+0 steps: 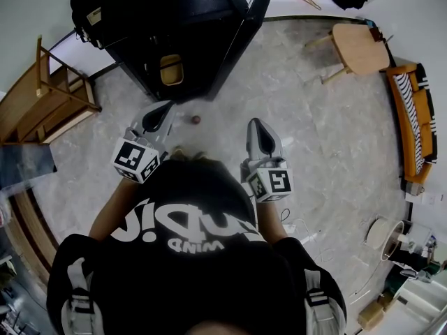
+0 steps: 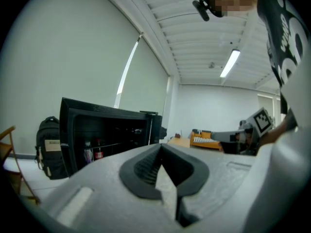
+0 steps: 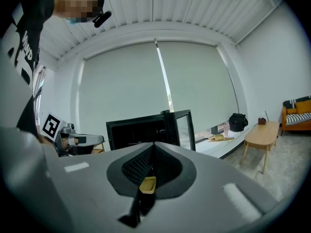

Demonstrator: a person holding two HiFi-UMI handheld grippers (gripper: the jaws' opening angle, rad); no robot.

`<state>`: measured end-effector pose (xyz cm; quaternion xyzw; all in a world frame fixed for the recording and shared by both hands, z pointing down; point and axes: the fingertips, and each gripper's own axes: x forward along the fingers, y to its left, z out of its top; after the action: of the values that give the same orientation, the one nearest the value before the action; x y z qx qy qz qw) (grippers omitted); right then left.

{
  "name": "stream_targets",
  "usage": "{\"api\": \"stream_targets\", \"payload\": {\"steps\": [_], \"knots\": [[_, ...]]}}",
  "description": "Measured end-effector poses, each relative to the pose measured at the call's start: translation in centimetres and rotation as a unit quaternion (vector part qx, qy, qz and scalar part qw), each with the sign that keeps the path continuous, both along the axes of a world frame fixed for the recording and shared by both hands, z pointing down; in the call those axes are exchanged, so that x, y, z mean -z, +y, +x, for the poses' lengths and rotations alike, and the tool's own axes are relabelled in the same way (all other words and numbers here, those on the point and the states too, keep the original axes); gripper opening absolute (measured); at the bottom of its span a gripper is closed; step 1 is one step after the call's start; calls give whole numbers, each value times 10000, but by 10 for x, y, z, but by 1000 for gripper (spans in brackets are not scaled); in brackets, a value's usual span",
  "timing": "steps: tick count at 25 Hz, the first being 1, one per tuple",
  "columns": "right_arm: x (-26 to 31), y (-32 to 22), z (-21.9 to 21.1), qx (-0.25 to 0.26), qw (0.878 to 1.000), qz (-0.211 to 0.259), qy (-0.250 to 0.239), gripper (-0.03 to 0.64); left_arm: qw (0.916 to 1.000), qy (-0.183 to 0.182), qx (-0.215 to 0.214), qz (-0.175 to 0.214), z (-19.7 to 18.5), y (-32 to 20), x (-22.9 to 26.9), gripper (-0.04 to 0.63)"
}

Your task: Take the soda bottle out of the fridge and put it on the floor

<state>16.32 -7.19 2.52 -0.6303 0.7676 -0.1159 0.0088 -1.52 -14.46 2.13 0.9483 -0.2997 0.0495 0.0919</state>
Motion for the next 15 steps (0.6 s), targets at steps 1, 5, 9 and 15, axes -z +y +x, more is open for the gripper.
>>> {"api": "stream_targets", "payload": {"steps": [1, 5, 9, 15], "knots": [[0, 0, 1, 0, 10000, -1, 3, -5, 10000, 0, 25, 6, 0, 1, 0, 0], [-2, 4, 4, -59, 9999, -133, 14, -5, 10000, 26, 95, 11, 2, 4, 1, 2], [1, 5, 7, -109, 9998, -133, 47, -5, 9999, 55, 149, 37, 3, 6, 4, 0], [1, 9, 9, -127, 9998, -119, 67, -5, 9997, 73, 228, 46, 2, 8, 6, 0]]}}
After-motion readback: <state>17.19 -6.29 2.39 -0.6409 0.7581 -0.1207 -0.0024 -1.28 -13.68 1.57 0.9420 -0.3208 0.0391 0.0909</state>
